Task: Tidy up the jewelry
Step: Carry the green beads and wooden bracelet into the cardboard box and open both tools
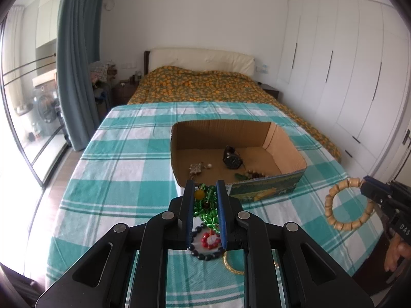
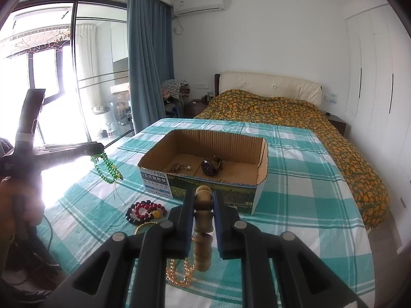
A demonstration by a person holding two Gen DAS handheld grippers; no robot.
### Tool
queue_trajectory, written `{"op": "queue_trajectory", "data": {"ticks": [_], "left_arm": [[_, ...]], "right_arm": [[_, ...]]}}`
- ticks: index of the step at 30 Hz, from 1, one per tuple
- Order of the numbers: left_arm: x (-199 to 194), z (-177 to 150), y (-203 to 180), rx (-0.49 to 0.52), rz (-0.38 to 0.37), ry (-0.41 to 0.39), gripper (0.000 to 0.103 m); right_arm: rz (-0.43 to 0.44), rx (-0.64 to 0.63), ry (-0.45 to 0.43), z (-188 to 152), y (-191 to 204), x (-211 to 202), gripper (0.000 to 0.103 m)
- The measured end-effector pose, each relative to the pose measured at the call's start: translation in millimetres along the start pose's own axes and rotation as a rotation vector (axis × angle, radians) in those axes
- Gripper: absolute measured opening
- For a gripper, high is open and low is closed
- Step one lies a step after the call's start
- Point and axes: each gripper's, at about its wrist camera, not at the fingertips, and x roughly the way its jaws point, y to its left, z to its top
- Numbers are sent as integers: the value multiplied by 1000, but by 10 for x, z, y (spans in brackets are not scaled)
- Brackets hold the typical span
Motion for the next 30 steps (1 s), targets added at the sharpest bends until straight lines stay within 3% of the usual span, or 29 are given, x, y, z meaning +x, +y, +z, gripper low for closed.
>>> {"op": "queue_trajectory", "data": {"ticks": [9,16,23,30], "left_arm": [[149,419,10,1,-43,-21,15],[549,771,2,-21,-78,-14,15],[1250,939,-19,-28,-83,62,15],[1922,843,-79,2,-70,167,17]], "right_arm": [[36,-6,-19,397,-93,259,15],[32,-30,-15,819,-252,772,15],[24,-40,77,986,-445,1604,15],[12,-9,165,897,-641,2192,15]]}}
